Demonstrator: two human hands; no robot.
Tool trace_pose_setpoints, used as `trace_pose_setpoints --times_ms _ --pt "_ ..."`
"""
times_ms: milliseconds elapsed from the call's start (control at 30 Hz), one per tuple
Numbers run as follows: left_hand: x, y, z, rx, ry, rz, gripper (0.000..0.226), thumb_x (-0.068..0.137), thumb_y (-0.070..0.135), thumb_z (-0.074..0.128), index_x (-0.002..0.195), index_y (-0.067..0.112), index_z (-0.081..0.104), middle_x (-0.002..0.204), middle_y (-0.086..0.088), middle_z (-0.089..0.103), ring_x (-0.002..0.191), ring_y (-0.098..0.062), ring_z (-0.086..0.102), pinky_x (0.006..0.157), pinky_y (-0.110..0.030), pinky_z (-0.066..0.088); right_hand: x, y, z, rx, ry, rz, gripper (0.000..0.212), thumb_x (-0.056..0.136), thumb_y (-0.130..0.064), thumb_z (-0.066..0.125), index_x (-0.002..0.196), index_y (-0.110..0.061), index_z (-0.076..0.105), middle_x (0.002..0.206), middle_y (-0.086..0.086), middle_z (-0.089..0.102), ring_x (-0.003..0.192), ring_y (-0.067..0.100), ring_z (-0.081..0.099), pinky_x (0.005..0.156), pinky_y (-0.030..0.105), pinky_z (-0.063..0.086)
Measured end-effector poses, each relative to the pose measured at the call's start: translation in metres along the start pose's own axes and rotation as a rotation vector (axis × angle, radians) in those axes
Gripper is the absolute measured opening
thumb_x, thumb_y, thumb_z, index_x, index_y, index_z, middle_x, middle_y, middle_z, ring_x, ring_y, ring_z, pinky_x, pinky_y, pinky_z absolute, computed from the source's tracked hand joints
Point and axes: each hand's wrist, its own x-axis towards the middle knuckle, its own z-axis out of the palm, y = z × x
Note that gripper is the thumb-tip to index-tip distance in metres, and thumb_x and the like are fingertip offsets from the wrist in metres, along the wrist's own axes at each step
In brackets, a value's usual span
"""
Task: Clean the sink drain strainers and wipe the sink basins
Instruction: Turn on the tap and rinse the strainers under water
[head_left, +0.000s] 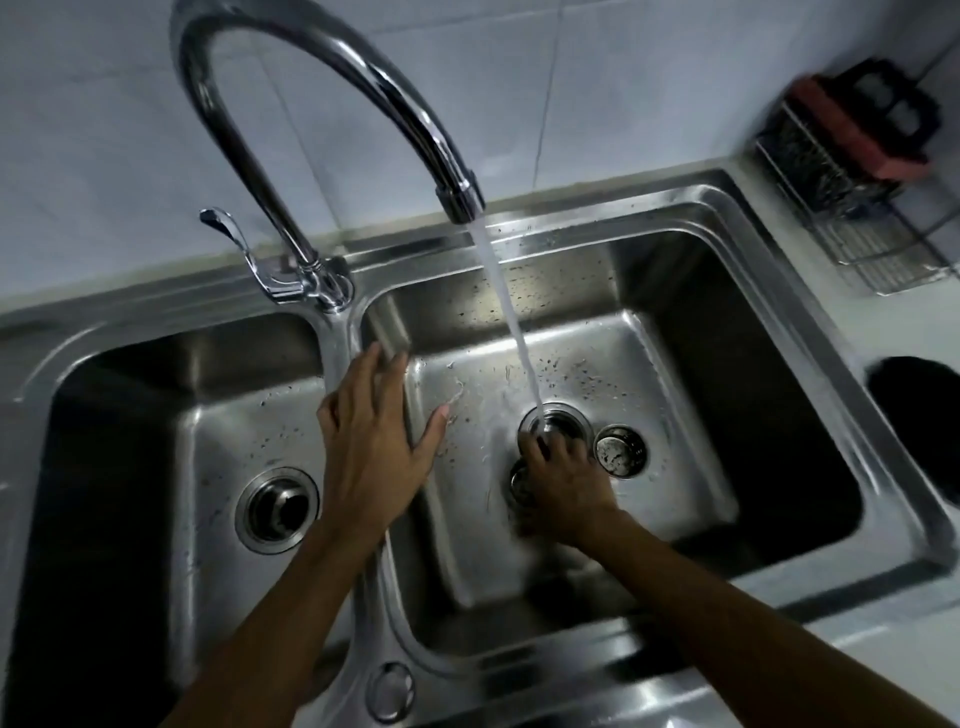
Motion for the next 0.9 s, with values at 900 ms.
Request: trace_pose_setpoints --times_ms 900 --pt "-0.003 0.001 0.013 0.045 0.041 -0.069 0.080 0.087 0.075 0.047 0.149 0.025 0.044 0.159 -0.009 0.035 0.146 -0.026 0.035 0.118 -0.053 0.023 0.057 0.022 -0.010 2.362 -0.226 0.659 0.034 0.092 -0.040 0.057 0.100 -0.009 0.067 0.083 0.012 0.067 0.071 0.021 0.060 0.065 0.030 0.051"
